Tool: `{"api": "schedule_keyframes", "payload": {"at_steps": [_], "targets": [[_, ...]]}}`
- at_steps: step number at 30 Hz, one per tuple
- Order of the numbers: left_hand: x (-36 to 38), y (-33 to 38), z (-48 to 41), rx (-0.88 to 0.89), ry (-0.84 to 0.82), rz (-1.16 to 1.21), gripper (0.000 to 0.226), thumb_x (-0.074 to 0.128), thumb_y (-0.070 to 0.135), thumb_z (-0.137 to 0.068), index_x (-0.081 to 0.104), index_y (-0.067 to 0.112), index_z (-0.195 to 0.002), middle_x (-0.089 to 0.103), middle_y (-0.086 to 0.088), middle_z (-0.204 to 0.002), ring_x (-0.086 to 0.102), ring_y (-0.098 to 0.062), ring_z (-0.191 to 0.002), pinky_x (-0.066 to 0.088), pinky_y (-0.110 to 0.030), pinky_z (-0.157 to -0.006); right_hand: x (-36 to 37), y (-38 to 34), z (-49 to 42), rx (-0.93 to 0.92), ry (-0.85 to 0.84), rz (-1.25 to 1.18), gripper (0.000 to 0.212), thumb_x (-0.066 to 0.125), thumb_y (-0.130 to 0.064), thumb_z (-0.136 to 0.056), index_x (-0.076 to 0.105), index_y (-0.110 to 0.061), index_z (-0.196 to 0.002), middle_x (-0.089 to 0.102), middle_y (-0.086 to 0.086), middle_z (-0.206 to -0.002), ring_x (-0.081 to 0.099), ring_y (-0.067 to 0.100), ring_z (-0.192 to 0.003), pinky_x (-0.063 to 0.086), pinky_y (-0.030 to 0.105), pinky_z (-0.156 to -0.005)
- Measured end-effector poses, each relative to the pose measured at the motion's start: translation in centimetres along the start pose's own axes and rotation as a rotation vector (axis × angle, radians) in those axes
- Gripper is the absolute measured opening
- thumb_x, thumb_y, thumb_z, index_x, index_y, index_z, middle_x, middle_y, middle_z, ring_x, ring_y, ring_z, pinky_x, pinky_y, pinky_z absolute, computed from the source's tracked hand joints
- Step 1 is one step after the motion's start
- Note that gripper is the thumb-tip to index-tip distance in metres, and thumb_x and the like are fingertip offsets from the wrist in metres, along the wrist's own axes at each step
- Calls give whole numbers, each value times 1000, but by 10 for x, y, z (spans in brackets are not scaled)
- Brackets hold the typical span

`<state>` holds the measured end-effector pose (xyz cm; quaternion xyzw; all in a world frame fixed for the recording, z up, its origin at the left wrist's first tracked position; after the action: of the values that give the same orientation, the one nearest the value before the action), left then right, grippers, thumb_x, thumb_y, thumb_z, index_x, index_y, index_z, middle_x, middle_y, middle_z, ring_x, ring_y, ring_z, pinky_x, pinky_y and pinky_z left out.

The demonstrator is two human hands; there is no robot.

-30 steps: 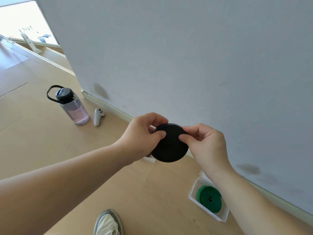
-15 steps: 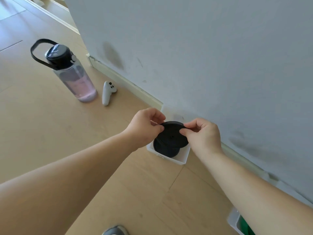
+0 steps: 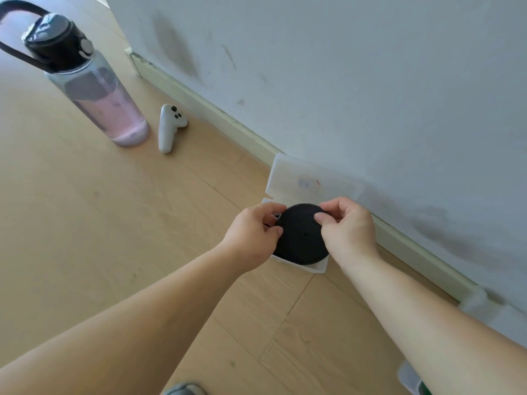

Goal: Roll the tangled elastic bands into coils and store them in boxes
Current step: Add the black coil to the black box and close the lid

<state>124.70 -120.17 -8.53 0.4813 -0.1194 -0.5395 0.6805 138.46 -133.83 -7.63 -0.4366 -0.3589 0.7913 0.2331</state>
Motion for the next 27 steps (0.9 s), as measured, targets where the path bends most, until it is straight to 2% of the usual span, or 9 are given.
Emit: {"api": "schedule_keyframes", "payload": {"at_steps": [2, 5, 9, 12, 14, 16, 20, 24, 27], "targets": [[0, 0, 5, 3, 45, 73, 36, 60, 12, -100, 66, 31, -130, 69, 14, -100, 68, -5, -88, 53, -18, -74, -5, -3, -3, -18, 18, -1, 10, 73, -9, -92, 72, -19, -94, 72, -7, -88, 68, 12, -85, 47, 17, -68], [-4, -3, 8, -24, 110, 148, 29, 60, 12, -99, 70, 29, -121, 72, 11, -94, 70, -8, -83, 62, -32, -84, -5, -5, -4, -10, -11, -5, 10, 76, -11, -90, 74, -20, -94, 73, -7, -87, 69, 10, -84, 50, 20, -72], [-9, -15, 10, -69, 141, 55, 22, 63, 11, -95, 69, 28, -108, 73, 6, -95, 73, -19, -83, 64, -43, -79, 9, 14, 4, 118, -61, -7, 14, 79, -16, -89, 69, -19, -97, 73, -1, -91, 68, 11, -80, 47, 23, -64], [-11, -21, 12, -69, 183, -22, 19, 65, 14, -93, 68, 29, -104, 71, 9, -106, 71, -16, -87, 62, -35, -76, 18, 21, 6, 162, -47, 3, 12, 76, -18, -92, 68, -14, -100, 70, 0, -88, 61, 9, -68, 40, 19, -49], [-9, -22, 13, -77, 181, -28, 19, 69, 18, -92, 67, 32, -104, 72, 7, -101, 70, -15, -82, 58, -29, -68, 22, 18, 4, 150, -50, 58, 9, 72, -18, -95, 67, -12, -99, 67, 1, -88, 55, 8, -65, 35, 18, -42], [-7, -20, 13, -56, 164, -70, 21, 74, 23, -88, 68, 33, -105, 70, 8, -99, 69, -15, -84, 59, -31, -72, 26, 15, -2, 140, -48, 97, 10, 72, -16, -94, 67, -10, -100, 68, 5, -93, 53, 9, -66, 34, 20, -46], [-2, -19, 15, 19, 92, -164, 41, 82, 30, -80, 68, 31, -119, 61, 16, -116, 63, -8, -106, 56, -32, -93, 29, 14, -6, 113, -52, 143, 10, 72, -15, -92, 67, -11, -99, 66, 2, -90, 56, 14, -71, 37, 21, -54], [-3, -17, 20, 166, 114, -181, 46, 83, 19, -80, 68, 28, -122, 58, 17, -122, 63, -5, -103, 55, -25, -90, 22, 16, 4, 74, -19, 6, 6, 71, -15, -94, 67, -11, -96, 65, -4, -81, 59, 9, -68, 40, 13, -46], [1, -8, 19, 295, 130, -192, 54, 83, 12, -79, 66, 25, -128, 54, 17, -129, 59, -5, -107, 54, -21, -90, 9, 6, 1, 32, 53, -52, 6, 74, -15, -93, 68, -13, -93, 68, -2, -83, 64, 12, -74, 44, 18, -58]]}}
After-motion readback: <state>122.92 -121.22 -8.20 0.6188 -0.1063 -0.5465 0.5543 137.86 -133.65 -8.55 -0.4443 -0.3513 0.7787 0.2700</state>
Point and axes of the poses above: each hand's wrist, its own z-axis away from the middle knuckle, its own x-axis out of the palm, y = z × x, the point moved 7 cm from there along -z, towards the middle knuckle
